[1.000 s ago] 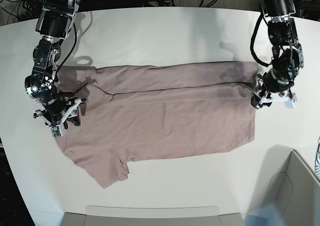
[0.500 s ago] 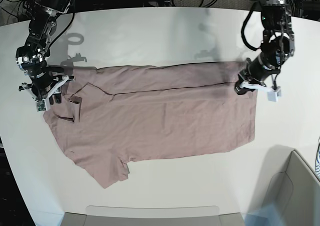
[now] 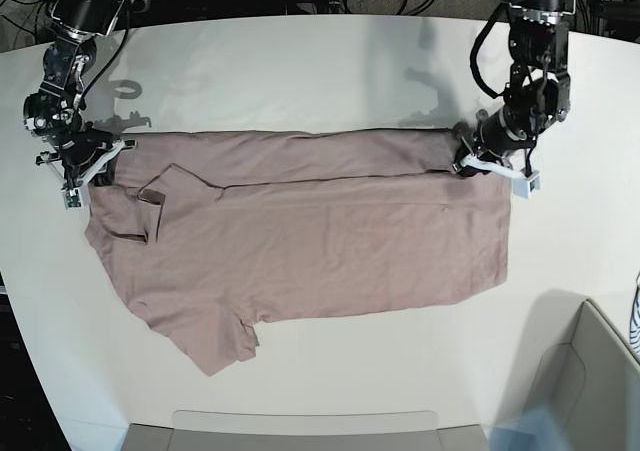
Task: Fold the T-shirt properly
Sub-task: 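Lay the folded edge down and pull both grippers back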
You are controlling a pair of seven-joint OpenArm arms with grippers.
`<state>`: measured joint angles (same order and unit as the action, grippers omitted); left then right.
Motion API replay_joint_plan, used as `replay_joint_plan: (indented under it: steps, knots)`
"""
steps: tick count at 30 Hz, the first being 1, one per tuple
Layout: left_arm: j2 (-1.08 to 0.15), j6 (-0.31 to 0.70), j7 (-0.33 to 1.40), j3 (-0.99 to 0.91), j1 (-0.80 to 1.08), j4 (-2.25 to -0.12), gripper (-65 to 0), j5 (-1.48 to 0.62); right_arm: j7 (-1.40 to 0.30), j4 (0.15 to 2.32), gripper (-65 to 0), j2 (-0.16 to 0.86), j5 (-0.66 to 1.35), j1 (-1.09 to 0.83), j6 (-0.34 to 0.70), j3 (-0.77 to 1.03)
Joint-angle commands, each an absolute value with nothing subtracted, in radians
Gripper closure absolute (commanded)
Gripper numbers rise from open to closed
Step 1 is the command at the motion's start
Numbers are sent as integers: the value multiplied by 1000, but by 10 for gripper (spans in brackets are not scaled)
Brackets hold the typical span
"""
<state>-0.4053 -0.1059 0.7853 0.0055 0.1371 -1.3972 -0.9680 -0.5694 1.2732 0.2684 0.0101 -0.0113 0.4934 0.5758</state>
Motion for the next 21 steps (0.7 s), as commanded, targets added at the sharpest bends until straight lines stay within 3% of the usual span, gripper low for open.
replay_joint_plan:
  steps: [1,11,19,21]
  knots:
    - [-415,-150,814,-7,151,-1380,0,-912,-587,1280,-35,282,-4,-8,490,579]
    - [-424,-148,816,-25,278,-1383,0,-912,-587,1376,-35,274,-1,-136,498,579]
    - [-473,-148,812,-27,407,-1383,0,-912,-595,1458,-35,194,-8,-214,696,708]
    - [-479,-148,794,-27,449,-1383,0,-912,-595,1460,-35,189,-22,-237,698,745]
